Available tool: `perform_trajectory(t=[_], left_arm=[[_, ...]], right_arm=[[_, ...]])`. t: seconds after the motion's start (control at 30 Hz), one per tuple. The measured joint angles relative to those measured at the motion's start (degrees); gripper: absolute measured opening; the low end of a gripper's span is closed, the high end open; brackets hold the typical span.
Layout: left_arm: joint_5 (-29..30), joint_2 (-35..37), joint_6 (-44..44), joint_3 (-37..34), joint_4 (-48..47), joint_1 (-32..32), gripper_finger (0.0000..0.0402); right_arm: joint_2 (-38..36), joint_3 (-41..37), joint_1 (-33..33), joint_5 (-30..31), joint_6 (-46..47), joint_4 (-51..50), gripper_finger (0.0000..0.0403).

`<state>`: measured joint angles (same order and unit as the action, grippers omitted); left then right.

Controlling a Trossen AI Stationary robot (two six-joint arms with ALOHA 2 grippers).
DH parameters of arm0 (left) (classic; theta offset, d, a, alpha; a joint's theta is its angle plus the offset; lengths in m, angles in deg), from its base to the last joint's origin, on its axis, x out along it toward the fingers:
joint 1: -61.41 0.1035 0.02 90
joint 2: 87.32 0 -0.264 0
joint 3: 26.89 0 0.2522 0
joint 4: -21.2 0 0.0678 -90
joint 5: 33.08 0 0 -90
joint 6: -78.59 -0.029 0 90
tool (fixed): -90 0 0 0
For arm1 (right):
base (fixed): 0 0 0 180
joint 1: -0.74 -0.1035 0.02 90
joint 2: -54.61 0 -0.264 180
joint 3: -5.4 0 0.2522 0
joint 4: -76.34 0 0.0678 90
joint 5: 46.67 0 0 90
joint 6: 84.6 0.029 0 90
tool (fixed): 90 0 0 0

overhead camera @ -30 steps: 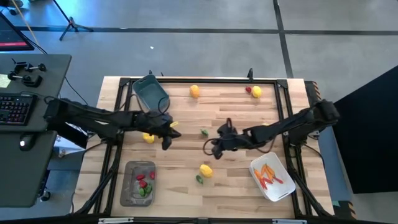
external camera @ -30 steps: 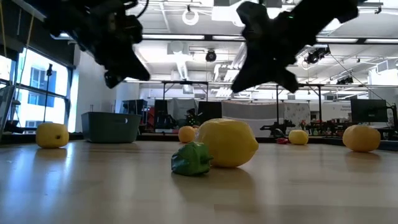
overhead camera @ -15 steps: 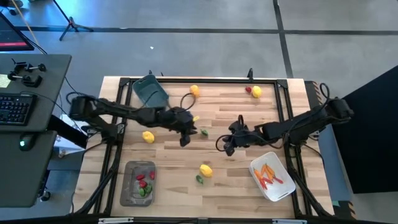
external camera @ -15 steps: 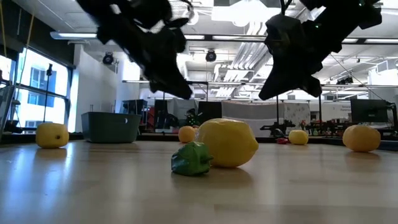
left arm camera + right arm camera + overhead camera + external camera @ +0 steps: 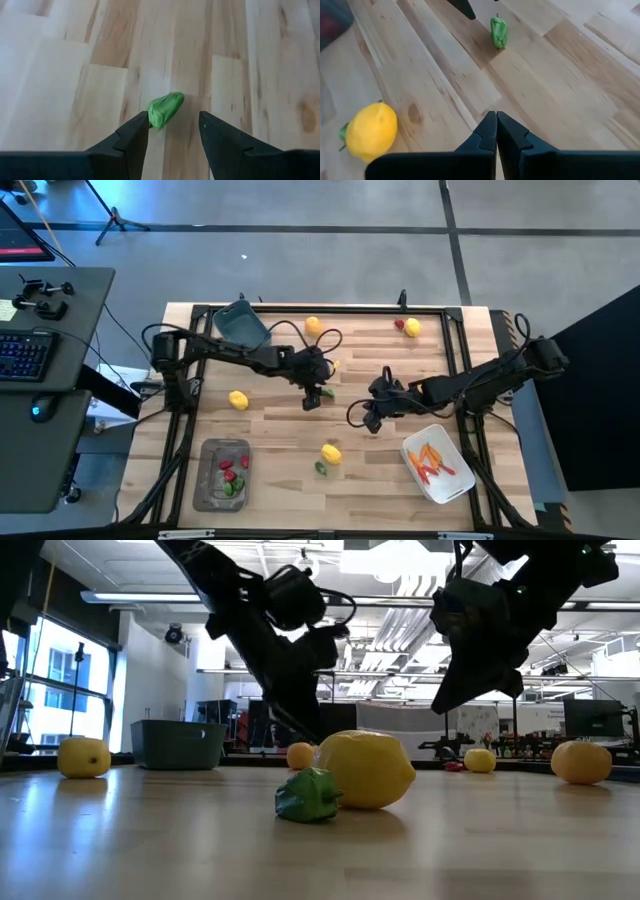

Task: Sort produce into baskets
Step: Put the green chili pepper into the black bin

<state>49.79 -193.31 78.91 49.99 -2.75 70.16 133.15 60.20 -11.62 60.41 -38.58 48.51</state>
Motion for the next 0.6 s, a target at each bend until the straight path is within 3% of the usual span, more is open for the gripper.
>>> perform_trajectory(t=[0.27, 0.6], left_arm=[[3.2, -2.2, -1.0, 0.3, -0.5, 0.3, 0.0156], [0.5, -3.0, -3.5, 0.3, 1.3, 1.1, 0.0136]], right_arm=[[0.0, 0.0, 0.0, 0.3, -1.3, -1.1, 0.0000], [0.0, 0.0, 1.1, 0.5, -2.6, -1.3, 0.0000]])
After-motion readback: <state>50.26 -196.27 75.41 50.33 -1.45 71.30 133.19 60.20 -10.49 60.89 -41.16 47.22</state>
